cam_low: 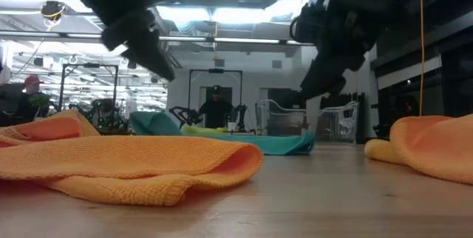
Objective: Fold microfiber towels
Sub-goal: Fold the blue microfiber cloth
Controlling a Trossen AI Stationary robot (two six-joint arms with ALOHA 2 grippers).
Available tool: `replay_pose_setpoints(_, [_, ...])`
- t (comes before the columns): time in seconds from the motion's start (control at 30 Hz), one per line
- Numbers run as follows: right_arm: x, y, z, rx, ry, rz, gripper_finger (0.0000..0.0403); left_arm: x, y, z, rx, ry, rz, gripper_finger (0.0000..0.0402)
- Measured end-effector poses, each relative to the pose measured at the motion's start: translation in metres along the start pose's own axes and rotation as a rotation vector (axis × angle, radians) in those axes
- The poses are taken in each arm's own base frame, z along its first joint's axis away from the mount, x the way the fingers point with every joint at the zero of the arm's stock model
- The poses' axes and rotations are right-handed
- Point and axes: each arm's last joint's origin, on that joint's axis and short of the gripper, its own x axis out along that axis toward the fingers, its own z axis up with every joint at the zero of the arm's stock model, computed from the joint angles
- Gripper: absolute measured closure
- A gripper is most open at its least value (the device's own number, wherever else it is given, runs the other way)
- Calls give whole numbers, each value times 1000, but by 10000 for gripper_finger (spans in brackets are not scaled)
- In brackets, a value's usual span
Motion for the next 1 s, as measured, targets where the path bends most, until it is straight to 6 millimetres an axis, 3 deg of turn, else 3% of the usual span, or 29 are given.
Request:
replay_pose_setpoints(0.1, [-1, 0, 2, -3, -20, -14, 264, 12, 9, 7, -75, -25, -47, 219])
replay_pose_setpoints(0.23, [1, -3, 4, 46, -77, -127, 264, 42, 18, -3, -117, 53, -158, 220])
replay_pose_setpoints(0.37, [8, -9, 2, 131, -150, -322, 264, 48, 26, -12, -87, 148, -125, 227])
replay_pose_setpoints(0.47, [22, -14, -3, 166, -147, -377, 264, 59, 27, -15, -93, 192, -145, 233])
replay_pose_setpoints(0.73, [59, -32, -21, 225, -83, -451, 264, 90, 2, -33, -132, 316, -196, 245])
replay_pose_setpoints(0.87, [65, -48, -19, 192, -83, -495, 264, 86, -22, -26, -232, 272, -397, 246])
replay_pose_setpoints(1.0, [73, -62, -4, 59, -73, -496, 264, 84, -52, -16, -259, 131, -596, 251])
